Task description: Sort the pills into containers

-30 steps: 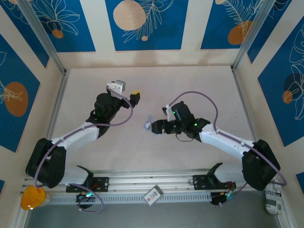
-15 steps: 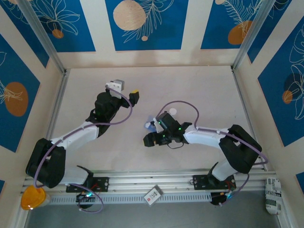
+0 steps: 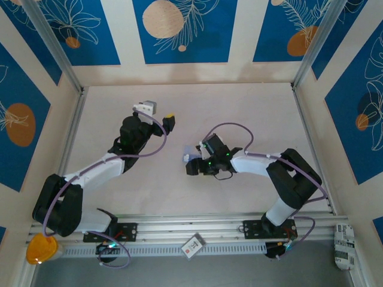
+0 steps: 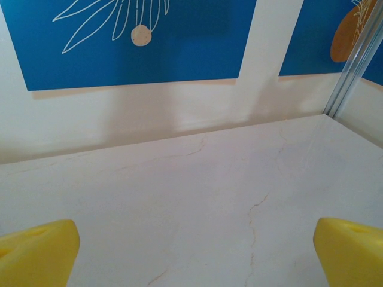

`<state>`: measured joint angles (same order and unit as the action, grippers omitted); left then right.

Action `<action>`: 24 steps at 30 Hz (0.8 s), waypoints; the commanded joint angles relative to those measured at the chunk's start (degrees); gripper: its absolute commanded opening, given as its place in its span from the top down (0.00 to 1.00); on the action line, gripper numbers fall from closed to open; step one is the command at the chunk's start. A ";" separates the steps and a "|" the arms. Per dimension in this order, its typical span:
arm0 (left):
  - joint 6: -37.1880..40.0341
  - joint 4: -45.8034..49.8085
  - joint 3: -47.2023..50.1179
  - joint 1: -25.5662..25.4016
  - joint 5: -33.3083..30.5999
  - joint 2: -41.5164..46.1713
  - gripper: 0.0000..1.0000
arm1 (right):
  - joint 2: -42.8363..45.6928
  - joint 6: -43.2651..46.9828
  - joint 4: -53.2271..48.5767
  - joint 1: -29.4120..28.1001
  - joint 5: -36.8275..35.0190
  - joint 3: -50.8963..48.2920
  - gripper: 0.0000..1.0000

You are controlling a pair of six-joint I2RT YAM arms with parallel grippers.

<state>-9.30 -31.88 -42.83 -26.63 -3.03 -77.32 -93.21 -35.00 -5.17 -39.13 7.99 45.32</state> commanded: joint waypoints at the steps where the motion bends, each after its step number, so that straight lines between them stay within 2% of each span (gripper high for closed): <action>1: -0.18 -0.05 -0.63 0.53 0.73 1.71 0.00 | -1.13 1.86 0.16 1.72 1.06 1.83 0.29; 8: -0.41 0.31 -0.76 0.60 0.98 1.45 0.00 | -2.95 2.17 0.12 5.58 3.68 4.95 0.30; 14: 0.06 4.90 -2.59 0.55 2.72 0.12 0.00 | 2.82 2.43 -2.45 6.77 5.28 4.56 0.32; 18: -0.45 7.75 -4.29 0.61 2.76 -1.74 0.00 | 4.88 3.57 -6.15 6.96 0.57 6.00 0.33; 24: -0.69 11.40 -6.45 0.58 2.31 -3.92 0.00 | 1.19 4.54 -12.46 7.76 -6.22 11.41 0.37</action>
<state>-9.54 -23.68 -46.98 -26.63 -1.52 -80.34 -90.02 -31.75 -13.02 -31.83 5.52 54.46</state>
